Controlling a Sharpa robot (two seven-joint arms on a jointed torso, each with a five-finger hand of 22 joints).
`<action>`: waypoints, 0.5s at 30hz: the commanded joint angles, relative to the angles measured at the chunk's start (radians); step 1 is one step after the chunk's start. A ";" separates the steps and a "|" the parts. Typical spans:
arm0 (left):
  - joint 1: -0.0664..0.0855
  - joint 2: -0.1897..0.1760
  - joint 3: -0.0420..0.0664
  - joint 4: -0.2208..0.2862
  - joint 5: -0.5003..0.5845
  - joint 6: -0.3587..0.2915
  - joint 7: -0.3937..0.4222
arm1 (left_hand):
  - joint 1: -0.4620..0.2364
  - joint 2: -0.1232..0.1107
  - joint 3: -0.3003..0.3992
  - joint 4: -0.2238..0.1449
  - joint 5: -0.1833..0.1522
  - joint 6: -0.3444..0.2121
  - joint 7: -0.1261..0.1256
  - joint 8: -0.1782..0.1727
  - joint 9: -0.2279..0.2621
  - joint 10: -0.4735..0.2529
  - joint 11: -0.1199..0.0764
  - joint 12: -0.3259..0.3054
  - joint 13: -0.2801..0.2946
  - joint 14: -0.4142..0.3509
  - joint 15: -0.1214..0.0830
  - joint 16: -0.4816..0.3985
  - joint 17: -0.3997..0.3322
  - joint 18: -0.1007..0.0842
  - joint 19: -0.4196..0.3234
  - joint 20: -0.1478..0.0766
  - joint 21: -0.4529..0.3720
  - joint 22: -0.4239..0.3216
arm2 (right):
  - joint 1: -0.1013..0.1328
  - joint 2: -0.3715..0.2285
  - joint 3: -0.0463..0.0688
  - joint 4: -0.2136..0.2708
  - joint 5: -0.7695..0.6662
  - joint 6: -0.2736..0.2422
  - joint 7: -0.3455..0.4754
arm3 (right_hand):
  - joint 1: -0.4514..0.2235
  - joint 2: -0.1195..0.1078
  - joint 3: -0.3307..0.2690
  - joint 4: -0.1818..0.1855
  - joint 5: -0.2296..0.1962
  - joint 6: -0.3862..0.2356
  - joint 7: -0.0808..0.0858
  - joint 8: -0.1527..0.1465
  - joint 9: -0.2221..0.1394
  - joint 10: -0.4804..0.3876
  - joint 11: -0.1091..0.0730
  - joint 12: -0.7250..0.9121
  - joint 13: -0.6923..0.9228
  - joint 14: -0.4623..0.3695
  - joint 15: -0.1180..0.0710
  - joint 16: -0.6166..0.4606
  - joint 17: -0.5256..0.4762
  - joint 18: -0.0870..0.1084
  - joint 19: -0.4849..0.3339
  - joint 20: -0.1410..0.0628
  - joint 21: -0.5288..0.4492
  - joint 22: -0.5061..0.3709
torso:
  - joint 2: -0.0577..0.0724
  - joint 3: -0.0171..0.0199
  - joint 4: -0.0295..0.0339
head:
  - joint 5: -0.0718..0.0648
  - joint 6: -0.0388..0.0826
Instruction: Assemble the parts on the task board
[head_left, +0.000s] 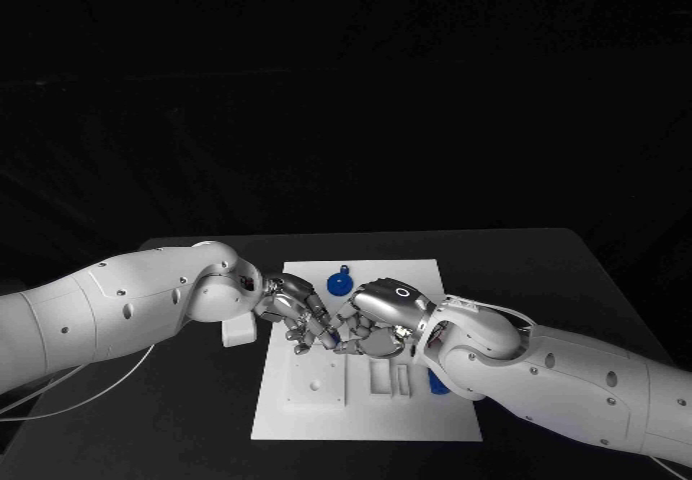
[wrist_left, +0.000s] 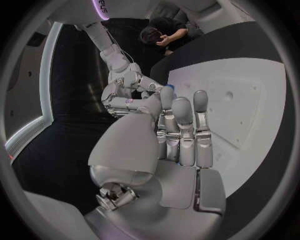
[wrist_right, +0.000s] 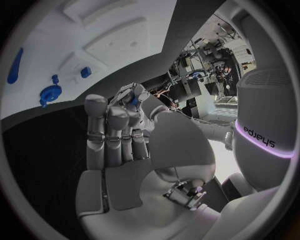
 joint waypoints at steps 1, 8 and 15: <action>0.003 0.000 0.002 0.003 0.037 -0.015 0.009 | 0.007 0.012 -0.007 0.009 -0.011 -0.017 0.005 0.002 0.116 0.042 -0.003 -0.002 -0.001 -0.005 -0.001 0.000 -0.001 -0.008 -0.007 0.004 -0.001 0.019 | -0.002 -0.001 -0.001 0.002 -0.004 -0.007 -0.003 | 0.000 0.006 0.013 0.005 -0.007 0.029 -0.006 0.004 0.003 0.005 -0.005 0.005 0.001 0.002 -0.006 0.005 0.002 -0.005 0.000 -0.007 0.006 0.066 | 0.000 0.0000 0.0000 | -0.001 0.000; 0.003 -0.003 0.002 0.003 0.059 -0.038 0.005 | -0.005 0.001 -0.077 0.049 -0.073 -0.080 0.013 0.000 0.016 0.037 0.000 -0.003 0.006 -0.006 0.005 -0.004 -0.002 -0.015 -0.006 0.012 -0.018 0.013 | -0.002 -0.003 -0.001 0.001 0.002 -0.007 -0.004 | -0.001 0.002 0.024 0.008 -0.007 0.033 -0.006 0.004 0.003 0.008 -0.005 0.005 0.005 0.003 -0.006 0.006 0.004 -0.005 -0.001 -0.007 0.010 0.066 | 0.000 -0.0002 0.0000 | -0.003 0.000; 0.003 -0.009 0.002 0.003 0.069 -0.044 -0.003 | -0.029 -0.050 -0.197 0.117 -0.071 -0.158 0.038 0.002 -0.100 0.036 0.006 -0.015 0.013 -0.011 0.013 -0.010 -0.006 -0.015 0.008 0.020 -0.058 -0.005 | -0.002 -0.008 -0.001 -0.001 0.026 -0.020 -0.006 | -0.002 -0.001 0.031 0.010 -0.006 0.037 -0.007 0.004 0.003 0.010 -0.006 0.007 0.008 0.003 -0.007 0.007 0.006 -0.006 -0.001 -0.007 0.012 0.066 | 0.000 -0.0002 0.0000 | -0.005 0.000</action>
